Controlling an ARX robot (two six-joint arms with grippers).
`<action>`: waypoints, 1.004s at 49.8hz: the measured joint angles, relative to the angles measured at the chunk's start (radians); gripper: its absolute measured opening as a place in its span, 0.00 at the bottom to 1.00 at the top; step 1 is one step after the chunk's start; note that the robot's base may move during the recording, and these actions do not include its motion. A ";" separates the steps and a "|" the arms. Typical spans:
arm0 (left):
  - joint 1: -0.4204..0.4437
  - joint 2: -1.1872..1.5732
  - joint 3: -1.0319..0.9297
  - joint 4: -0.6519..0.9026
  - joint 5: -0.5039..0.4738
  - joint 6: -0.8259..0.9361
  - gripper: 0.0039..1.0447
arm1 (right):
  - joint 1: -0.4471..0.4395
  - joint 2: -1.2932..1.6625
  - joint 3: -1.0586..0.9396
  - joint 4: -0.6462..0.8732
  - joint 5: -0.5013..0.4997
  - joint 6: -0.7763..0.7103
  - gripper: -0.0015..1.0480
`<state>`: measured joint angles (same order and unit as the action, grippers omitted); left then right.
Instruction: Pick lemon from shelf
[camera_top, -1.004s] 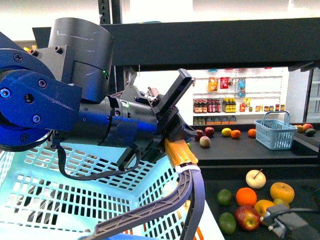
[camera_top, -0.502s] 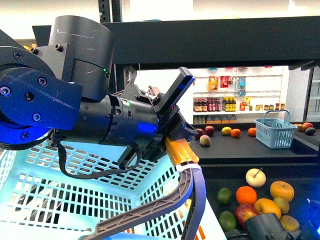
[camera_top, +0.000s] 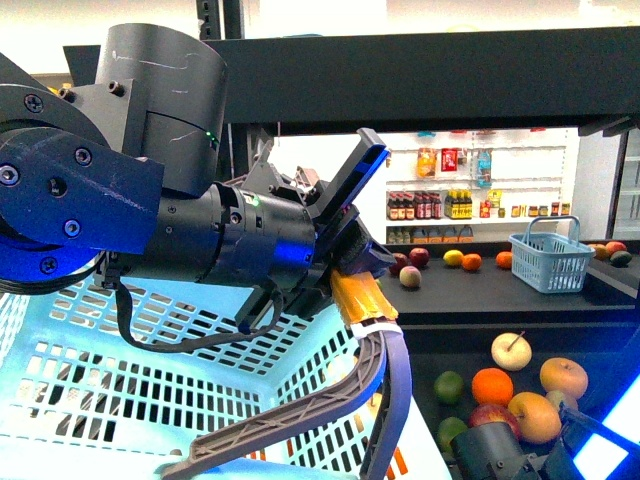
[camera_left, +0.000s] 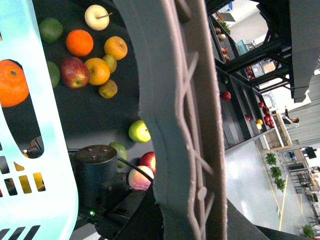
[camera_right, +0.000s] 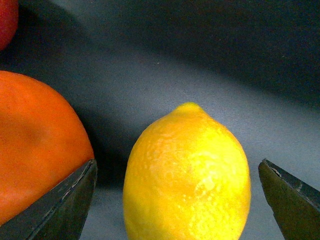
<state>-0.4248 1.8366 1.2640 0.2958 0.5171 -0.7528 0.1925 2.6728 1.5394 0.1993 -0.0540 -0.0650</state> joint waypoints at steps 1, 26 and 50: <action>0.000 0.000 0.000 0.000 0.000 0.000 0.08 | 0.000 0.002 0.002 -0.002 0.002 0.001 0.93; 0.000 0.000 0.000 0.000 0.000 0.000 0.08 | -0.002 0.016 0.008 -0.054 0.011 -0.004 0.67; 0.000 0.000 0.000 0.000 0.000 0.000 0.08 | -0.103 -0.137 -0.074 -0.006 0.037 -0.037 0.63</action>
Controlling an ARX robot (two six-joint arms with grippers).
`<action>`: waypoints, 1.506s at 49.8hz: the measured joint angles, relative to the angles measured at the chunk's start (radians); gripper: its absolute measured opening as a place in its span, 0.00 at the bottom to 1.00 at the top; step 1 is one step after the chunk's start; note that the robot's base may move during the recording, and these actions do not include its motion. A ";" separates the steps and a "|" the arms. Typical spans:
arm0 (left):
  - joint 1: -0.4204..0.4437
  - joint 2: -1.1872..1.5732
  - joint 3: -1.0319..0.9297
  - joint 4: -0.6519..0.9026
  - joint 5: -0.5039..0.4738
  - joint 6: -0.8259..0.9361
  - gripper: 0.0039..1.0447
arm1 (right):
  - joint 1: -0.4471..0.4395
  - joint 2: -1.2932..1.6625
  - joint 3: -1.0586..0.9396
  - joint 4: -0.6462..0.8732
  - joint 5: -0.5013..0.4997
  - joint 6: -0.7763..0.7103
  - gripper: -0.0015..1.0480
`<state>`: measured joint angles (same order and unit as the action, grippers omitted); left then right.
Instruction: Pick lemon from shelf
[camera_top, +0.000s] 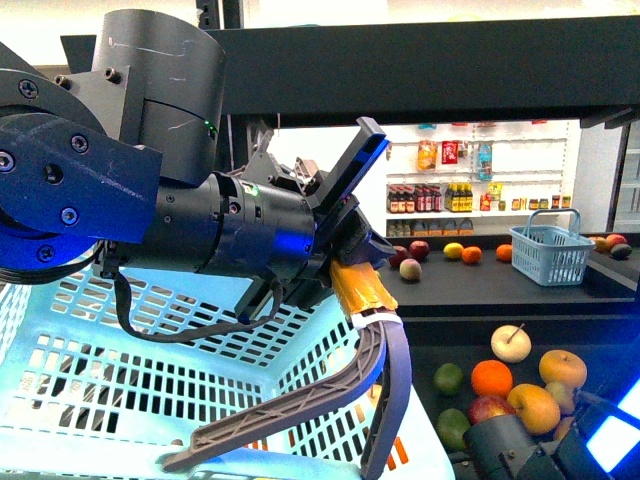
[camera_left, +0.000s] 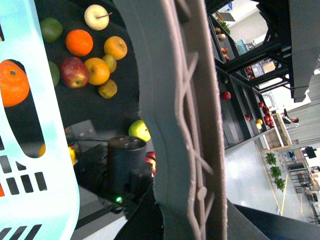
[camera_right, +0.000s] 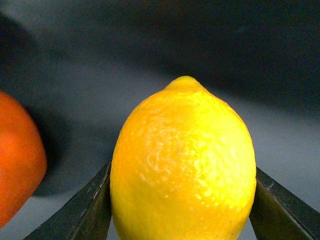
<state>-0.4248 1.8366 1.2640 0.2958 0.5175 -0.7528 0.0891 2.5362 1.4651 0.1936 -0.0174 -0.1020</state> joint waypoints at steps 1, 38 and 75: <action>0.000 0.000 0.000 0.000 0.000 0.000 0.08 | -0.005 -0.009 -0.002 0.005 0.000 -0.001 0.63; 0.000 0.000 0.000 0.000 0.000 0.000 0.08 | 0.071 -0.544 -0.150 0.061 -0.219 0.197 0.62; 0.000 0.000 0.000 0.000 0.000 0.000 0.08 | 0.197 -0.605 -0.332 0.126 -0.257 0.249 0.64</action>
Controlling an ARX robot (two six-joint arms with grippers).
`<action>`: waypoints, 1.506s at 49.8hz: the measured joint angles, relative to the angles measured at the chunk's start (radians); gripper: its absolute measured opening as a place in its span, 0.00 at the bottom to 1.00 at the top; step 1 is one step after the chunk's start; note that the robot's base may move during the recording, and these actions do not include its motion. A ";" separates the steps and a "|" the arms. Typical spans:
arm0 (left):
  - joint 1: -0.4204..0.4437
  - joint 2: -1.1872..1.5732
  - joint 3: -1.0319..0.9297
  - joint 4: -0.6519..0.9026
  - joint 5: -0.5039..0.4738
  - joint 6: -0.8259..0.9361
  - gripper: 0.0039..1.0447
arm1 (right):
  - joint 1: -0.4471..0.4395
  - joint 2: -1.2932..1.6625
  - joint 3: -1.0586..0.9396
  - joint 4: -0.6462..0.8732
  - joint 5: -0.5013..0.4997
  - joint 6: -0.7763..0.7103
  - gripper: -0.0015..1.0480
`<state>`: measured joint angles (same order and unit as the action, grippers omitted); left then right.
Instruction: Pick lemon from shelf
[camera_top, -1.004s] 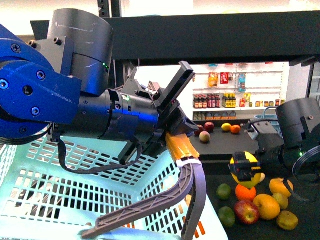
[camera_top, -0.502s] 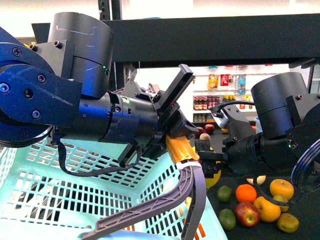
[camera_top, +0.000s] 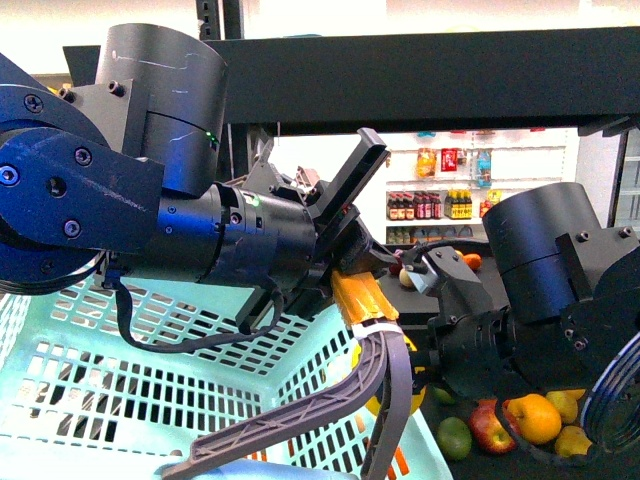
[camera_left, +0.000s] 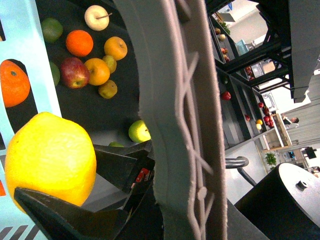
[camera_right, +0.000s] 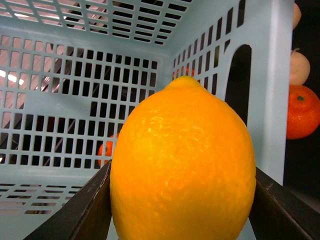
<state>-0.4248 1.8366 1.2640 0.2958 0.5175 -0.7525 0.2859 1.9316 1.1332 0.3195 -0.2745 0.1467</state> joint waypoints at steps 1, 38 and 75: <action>0.000 0.000 0.000 0.000 0.000 0.000 0.08 | 0.002 0.000 0.000 0.000 0.000 0.006 0.67; 0.000 0.000 0.000 0.000 0.000 -0.003 0.08 | -0.179 -0.082 -0.124 0.126 0.092 -0.048 0.93; 0.000 0.000 0.000 0.000 0.000 -0.003 0.08 | -0.241 -0.982 -0.732 0.089 0.348 -0.174 0.93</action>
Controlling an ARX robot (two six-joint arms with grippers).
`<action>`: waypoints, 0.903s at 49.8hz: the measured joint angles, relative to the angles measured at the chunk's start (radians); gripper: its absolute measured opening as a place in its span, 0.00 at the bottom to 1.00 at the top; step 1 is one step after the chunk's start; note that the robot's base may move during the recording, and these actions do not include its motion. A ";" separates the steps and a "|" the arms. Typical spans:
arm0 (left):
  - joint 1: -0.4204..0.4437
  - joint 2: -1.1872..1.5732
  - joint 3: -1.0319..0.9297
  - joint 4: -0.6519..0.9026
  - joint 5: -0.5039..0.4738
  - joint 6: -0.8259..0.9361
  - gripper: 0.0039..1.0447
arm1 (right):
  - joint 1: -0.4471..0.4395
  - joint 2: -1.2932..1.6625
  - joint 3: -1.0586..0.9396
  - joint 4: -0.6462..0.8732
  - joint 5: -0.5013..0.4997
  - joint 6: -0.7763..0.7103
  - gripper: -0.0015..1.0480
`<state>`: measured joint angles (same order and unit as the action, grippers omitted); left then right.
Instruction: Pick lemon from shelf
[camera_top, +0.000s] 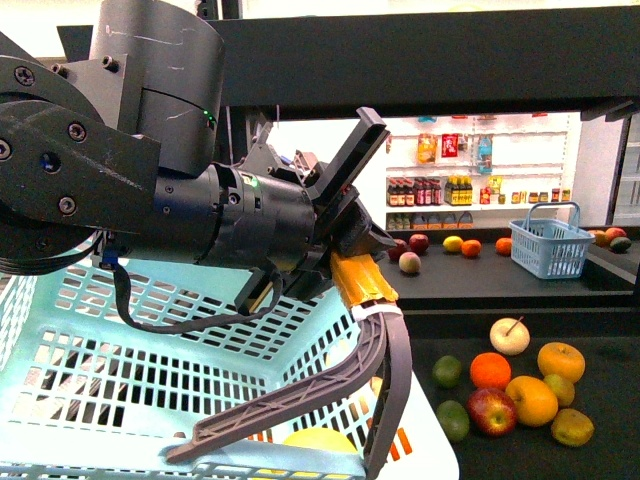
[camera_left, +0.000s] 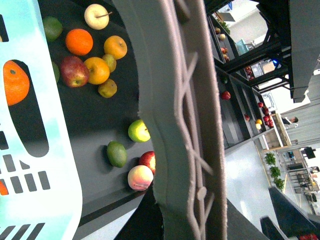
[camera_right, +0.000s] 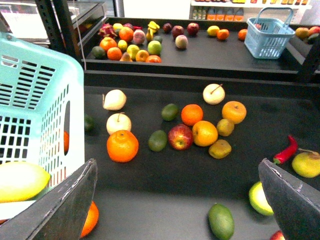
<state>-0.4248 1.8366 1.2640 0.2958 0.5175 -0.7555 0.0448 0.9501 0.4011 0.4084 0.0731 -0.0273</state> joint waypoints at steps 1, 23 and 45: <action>0.000 0.000 0.000 0.000 0.000 0.000 0.08 | 0.003 -0.037 -0.011 -0.024 0.010 -0.001 0.93; 0.000 0.000 0.000 0.000 0.000 -0.001 0.08 | -0.042 -0.714 -0.231 -0.377 -0.074 0.014 0.53; -0.001 0.000 0.000 0.000 0.002 0.000 0.08 | -0.043 -0.943 -0.386 -0.410 -0.074 0.019 0.02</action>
<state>-0.4255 1.8366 1.2640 0.2958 0.5190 -0.7555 0.0013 0.0067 0.0147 -0.0017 -0.0006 -0.0086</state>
